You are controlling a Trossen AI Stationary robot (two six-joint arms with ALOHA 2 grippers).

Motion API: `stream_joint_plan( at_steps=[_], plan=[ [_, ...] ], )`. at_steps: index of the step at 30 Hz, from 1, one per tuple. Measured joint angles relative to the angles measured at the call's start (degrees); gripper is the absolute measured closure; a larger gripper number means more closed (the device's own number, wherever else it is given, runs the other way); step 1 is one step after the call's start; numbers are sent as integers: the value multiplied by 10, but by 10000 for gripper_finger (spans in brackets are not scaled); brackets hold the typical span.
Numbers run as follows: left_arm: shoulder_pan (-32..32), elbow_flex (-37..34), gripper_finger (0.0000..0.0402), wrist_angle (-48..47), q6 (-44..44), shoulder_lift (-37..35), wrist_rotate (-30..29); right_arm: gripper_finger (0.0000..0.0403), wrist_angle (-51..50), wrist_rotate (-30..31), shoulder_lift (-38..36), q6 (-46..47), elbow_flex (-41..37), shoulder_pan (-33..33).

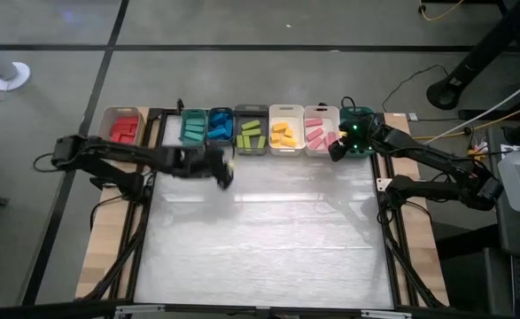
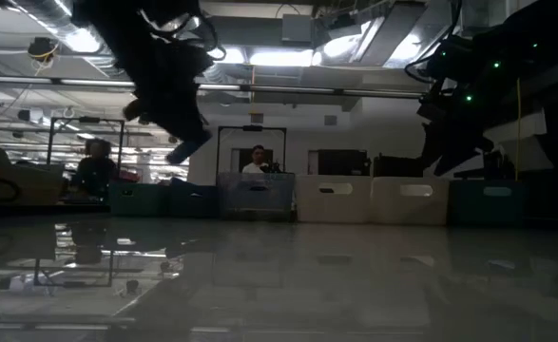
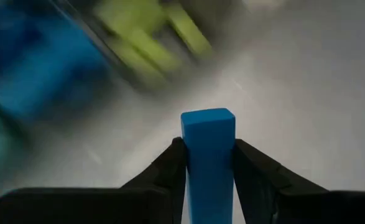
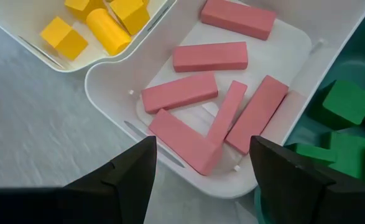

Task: Sort blocks
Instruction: Put the blue block into the blue bin

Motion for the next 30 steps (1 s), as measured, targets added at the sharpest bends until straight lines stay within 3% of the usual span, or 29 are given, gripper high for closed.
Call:
stream_joint_plan(
  at_steps=[6, 9, 14, 26, 30],
  plan=[
    [150, 0, 300, 117, 188, -9, -57, 146, 0, 0, 0, 0, 0, 0],
    [202, -5, 295, 182, 231, 4, -58, 146, 0, 0, 0, 0, 0, 0],
    [261, -5, 294, 207, 246, 25, -56, 146, 0, 0, 0, 0, 0, 0],
    [303, -6, 290, 198, 246, 35, -22, 146, 0, 0, 0, 0, 0, 0],
    [309, -6, 260, 196, 236, 35, -21, 146, 1, 0, 0, 0, 0, 0]
  ],
)
